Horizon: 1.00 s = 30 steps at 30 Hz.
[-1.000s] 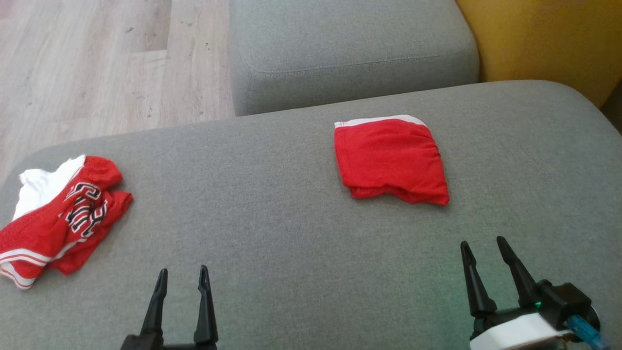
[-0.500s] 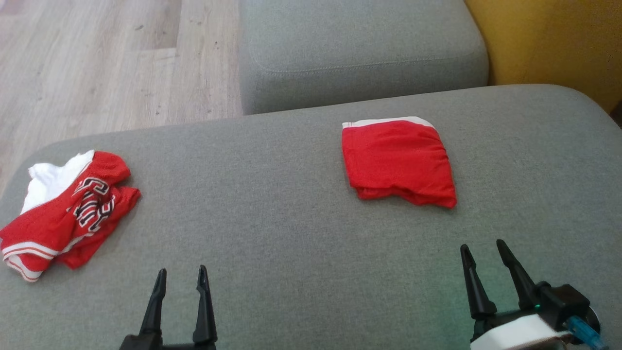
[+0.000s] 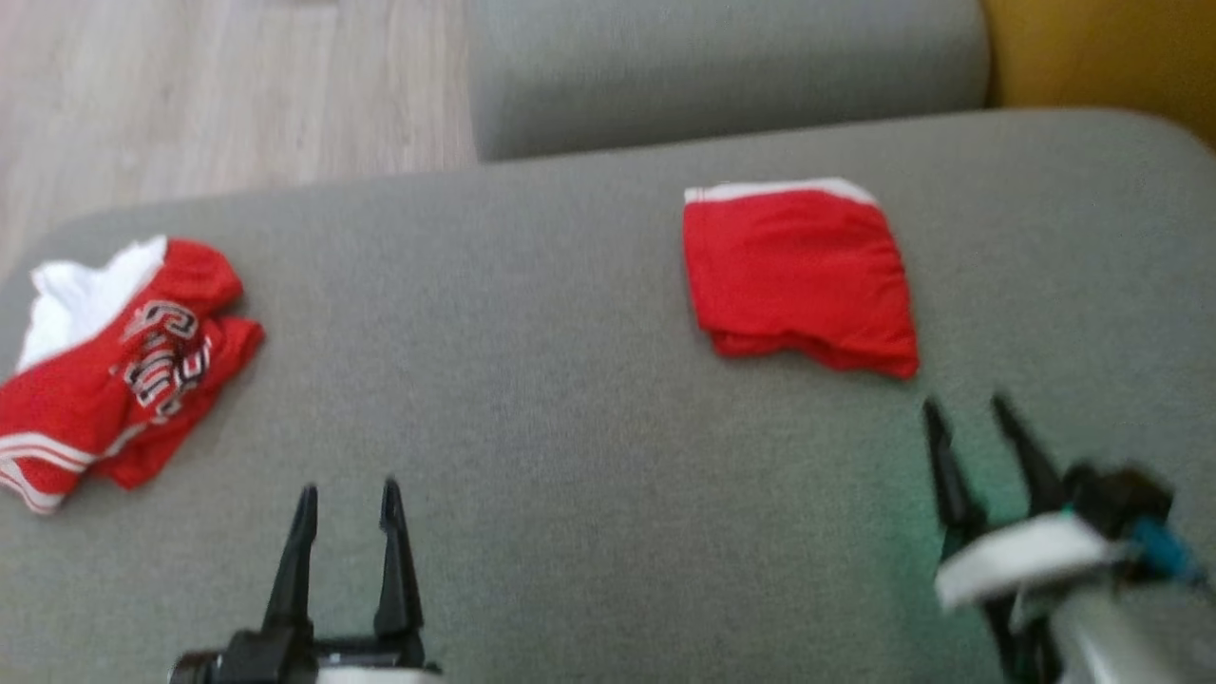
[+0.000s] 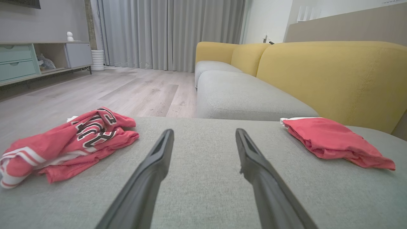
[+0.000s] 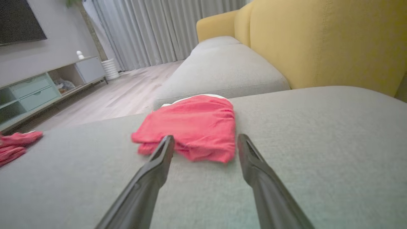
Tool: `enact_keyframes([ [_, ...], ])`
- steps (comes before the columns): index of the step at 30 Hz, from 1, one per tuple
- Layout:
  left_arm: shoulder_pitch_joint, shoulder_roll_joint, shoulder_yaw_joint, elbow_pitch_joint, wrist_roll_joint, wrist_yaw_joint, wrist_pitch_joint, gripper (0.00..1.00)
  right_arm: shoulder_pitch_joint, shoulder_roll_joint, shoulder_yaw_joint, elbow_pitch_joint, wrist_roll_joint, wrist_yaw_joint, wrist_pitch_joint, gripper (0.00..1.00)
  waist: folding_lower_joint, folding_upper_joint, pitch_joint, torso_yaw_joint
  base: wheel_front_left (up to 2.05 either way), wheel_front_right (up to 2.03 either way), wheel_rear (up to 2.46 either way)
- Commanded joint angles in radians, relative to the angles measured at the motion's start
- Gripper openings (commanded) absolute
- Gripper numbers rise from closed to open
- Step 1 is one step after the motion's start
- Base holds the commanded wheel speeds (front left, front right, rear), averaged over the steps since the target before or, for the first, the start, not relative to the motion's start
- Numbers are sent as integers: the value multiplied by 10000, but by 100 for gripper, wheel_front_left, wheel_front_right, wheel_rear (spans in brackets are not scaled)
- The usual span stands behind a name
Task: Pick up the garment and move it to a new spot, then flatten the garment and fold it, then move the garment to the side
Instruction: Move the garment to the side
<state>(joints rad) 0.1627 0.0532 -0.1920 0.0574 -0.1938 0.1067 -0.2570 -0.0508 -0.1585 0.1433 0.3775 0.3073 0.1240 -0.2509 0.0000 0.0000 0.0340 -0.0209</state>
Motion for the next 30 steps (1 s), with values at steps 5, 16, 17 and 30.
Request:
enact_keyframes([
  [5, -1224, -30, -32, -737, 110, 130, -47, 100, -3057, -730, 372, 1162, 1564, 67, 527, 100, 0, 0, 1624, 135, 0, 0, 0],
  [16, -2199, -30, -442, -1035, -1, 362, -47, 100, -5648, -1809, 842, 3503, 3272, 67, 2506, 100, 0, 0, 2947, 564, 0, 0, 0],
  [17, -2265, -30, -480, -1042, -27, 381, -47, 100, -5767, -1854, 953, 3608, 3437, 67, 2576, 100, 0, 0, 3026, 601, 0, 0, 0],
  [30, -2714, -30, -647, -1022, -194, 567, -47, 100, -6405, -2504, 2445, 3891, 4739, 67, 2183, 0, 0, 0, 3699, 260, 0, 0, 0],
])
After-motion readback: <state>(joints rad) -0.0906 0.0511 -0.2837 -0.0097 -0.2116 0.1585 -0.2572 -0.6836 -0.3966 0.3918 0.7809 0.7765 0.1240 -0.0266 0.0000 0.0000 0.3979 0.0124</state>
